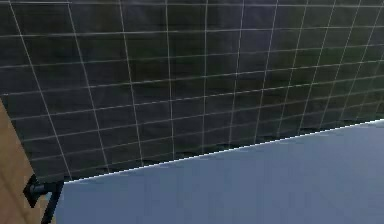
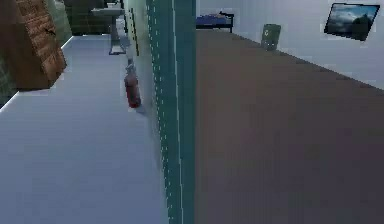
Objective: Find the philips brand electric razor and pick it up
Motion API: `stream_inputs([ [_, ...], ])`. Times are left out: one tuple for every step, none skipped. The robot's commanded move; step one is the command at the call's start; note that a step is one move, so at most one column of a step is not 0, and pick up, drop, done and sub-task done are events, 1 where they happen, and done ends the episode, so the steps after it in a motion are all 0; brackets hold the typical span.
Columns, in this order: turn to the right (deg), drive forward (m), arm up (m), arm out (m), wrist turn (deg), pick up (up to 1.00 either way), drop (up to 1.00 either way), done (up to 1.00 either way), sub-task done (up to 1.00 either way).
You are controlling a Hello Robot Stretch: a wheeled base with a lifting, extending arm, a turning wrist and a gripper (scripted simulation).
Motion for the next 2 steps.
stream_inputs([
  [27.0,0.00,0.00,0.00,0.0,0.00,0.00,0.00,0.00],
  [0.0,0.45,0.00,0.00,0.0,0.00,0.00,0.00,0.00],
])
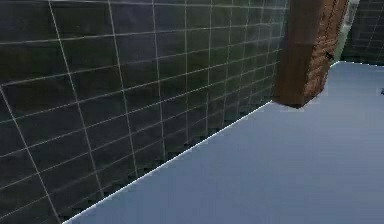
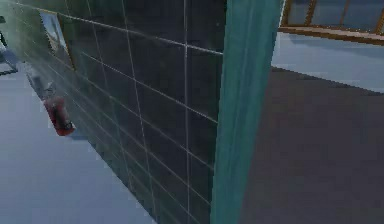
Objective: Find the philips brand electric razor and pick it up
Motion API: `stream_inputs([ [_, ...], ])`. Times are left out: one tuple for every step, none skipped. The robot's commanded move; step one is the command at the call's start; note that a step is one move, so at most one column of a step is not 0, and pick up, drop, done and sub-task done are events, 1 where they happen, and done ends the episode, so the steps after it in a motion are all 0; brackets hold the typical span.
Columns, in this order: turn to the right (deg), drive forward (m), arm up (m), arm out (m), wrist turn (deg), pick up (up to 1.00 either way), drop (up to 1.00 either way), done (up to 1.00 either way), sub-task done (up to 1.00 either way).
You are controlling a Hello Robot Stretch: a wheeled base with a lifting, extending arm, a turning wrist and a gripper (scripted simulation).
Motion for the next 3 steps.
stream_inputs([
  [39.0,0.00,0.00,0.00,0.0,0.00,0.00,0.00,0.00],
  [0.0,1.00,0.00,0.00,0.0,0.00,0.00,0.00,0.00],
  [3.0,0.00,0.00,0.00,0.0,0.00,0.00,0.00,0.00],
])
